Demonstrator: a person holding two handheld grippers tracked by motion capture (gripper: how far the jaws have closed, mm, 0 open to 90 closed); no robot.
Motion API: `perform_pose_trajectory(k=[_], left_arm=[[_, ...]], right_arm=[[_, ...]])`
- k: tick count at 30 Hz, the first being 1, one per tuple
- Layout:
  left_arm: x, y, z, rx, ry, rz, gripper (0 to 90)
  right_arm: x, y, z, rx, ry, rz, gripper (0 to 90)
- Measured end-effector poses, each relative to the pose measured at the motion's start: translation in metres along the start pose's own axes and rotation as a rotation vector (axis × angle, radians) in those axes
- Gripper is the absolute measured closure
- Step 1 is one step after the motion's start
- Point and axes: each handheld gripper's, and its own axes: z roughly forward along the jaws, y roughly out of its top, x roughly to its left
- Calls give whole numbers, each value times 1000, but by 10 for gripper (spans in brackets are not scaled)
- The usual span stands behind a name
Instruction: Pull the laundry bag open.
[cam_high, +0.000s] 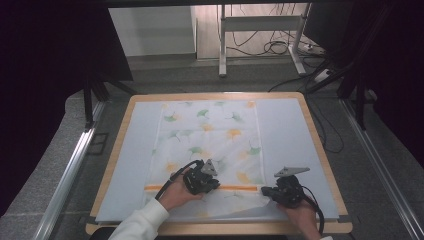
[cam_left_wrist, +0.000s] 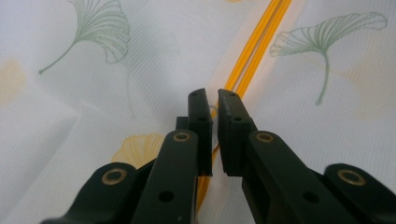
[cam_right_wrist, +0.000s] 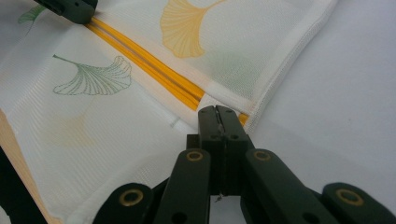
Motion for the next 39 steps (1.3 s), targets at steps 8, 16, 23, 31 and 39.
perform_pose_trajectory(k=[8,16,23,31,39], left_arm=[[5,-11,-8,9,26,-14,853],[13,-27,-19,2,27,-51,853],[14,-32,-23,-2,36,-61,853],[17,-39,-28,-1,42,-84,853],[21,-48,-35,3,48,-106,853]], right_arm=[[0,0,0,0,0,0,896],[0,0,0,0,1,2,896],[0,0,0,0,2,1,896],[0,0,0,-1,2,-1,896],[0,0,0,-1,3,0,896]])
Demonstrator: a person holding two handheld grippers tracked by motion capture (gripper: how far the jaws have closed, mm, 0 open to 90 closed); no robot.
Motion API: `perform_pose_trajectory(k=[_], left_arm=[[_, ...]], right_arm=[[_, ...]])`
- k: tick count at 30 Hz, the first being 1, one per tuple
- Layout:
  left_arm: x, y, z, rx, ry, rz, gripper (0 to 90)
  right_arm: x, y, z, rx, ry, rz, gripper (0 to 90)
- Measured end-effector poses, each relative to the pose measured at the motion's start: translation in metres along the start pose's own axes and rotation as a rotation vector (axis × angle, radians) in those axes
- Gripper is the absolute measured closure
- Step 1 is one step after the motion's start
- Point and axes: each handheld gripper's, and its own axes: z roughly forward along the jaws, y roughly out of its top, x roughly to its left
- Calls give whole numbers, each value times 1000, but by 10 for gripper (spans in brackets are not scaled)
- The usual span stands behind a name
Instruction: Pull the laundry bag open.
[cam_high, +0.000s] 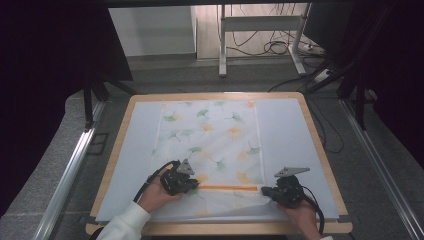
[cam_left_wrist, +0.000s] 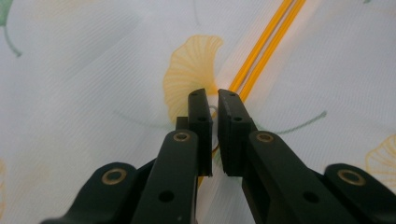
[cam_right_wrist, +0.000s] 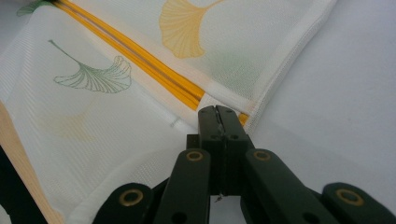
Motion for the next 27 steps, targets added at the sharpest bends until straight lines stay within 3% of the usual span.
perform_pose_trajectory(k=[27], left_arm=[[17,-31,-23,2,50,-68,853]], right_arm=[[0,0,0,-2,1,-3,895]])
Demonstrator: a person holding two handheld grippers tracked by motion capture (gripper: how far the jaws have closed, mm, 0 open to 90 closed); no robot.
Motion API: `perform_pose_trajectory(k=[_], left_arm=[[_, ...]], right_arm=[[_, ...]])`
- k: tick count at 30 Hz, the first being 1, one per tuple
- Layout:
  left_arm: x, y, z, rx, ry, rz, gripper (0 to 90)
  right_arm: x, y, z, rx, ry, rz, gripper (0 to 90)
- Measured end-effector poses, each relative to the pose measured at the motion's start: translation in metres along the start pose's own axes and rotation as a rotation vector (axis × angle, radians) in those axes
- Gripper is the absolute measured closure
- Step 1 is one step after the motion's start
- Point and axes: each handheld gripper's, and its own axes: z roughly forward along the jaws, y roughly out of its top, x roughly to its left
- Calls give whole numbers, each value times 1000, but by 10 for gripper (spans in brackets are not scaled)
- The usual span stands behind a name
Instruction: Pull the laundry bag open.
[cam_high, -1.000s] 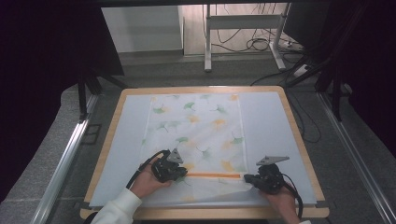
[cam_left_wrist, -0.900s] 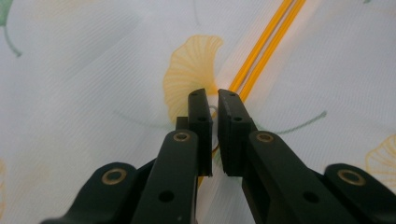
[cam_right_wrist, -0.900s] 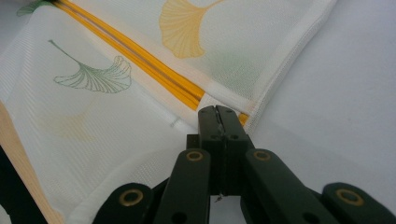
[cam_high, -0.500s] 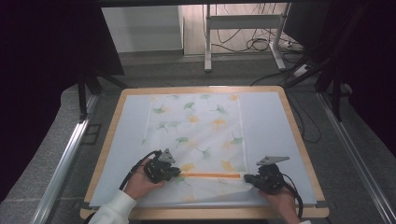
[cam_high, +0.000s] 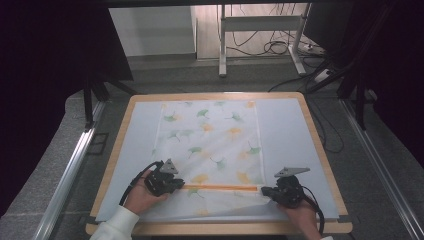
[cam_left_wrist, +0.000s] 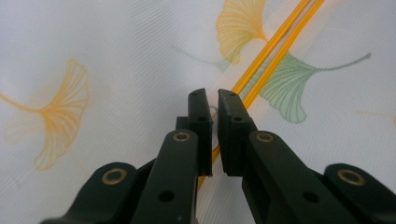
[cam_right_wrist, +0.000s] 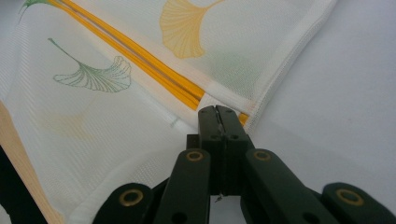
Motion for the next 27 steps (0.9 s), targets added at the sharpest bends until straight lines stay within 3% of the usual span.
perform_pose_trajectory(k=[27], left_arm=[[16,-24,-17,4,40,-46,853]], right_arm=[[0,0,0,2,-2,-2,896]])
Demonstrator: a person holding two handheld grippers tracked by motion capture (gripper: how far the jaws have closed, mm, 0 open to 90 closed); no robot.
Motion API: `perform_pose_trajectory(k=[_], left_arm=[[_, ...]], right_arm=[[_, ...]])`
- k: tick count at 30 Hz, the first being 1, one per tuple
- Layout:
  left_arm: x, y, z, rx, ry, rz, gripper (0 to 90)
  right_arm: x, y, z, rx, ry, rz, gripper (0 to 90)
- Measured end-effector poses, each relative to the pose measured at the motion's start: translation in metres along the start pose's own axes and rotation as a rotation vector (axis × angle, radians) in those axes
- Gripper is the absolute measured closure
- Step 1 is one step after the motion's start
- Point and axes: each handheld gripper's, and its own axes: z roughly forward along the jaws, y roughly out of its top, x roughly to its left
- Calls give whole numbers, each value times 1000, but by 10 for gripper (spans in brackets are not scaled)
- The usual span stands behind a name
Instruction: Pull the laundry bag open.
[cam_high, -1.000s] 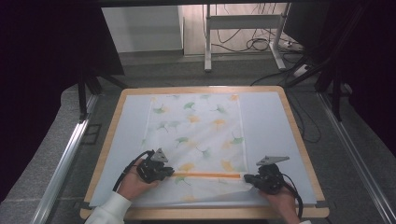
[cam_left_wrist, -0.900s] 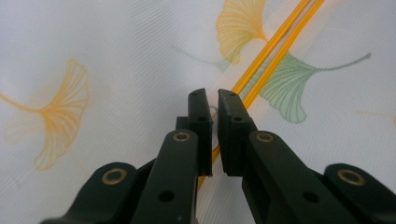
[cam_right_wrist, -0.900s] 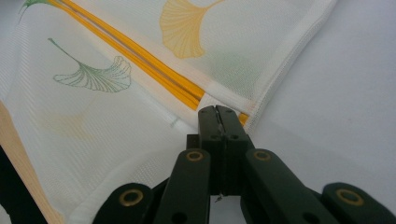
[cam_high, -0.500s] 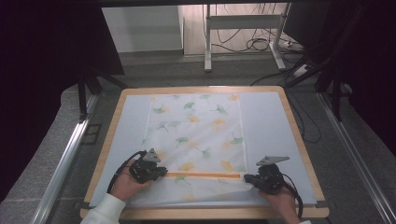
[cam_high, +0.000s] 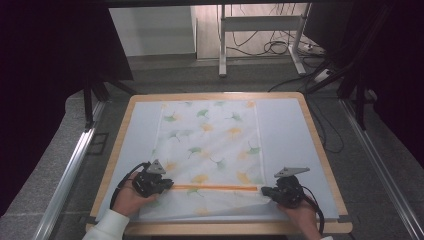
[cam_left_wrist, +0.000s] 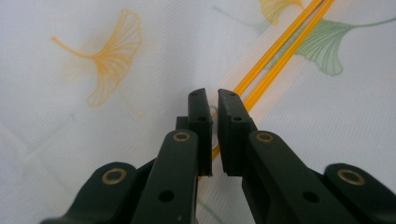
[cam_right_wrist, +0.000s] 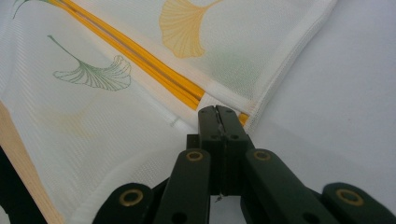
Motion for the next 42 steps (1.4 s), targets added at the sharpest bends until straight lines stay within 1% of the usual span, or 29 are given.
perform_pose_trajectory(k=[3,5,7,14,15,24,33,42], left_arm=[[2,-3,-2,-4,12,-12,853],[4,-5,-4,-3,9,-14,853],[6,-7,-5,1,17,-14,853],[11,-13,-10,-4,30,-36,853],[13,-14,-11,1,30,-34,853],[19,-22,-16,-5,34,-62,853],[22,-28,-21,-6,47,-70,853],[28,-37,-26,-20,55,-101,853]], right_arm=[[0,0,0,0,0,0,896],[0,0,0,0,-1,0,896],[0,0,0,0,-1,0,896],[0,0,0,0,0,-1,896],[0,0,0,0,-1,-1,896],[0,0,0,0,0,1,896],[0,0,0,1,1,1,896],[0,0,0,3,-1,2,896]])
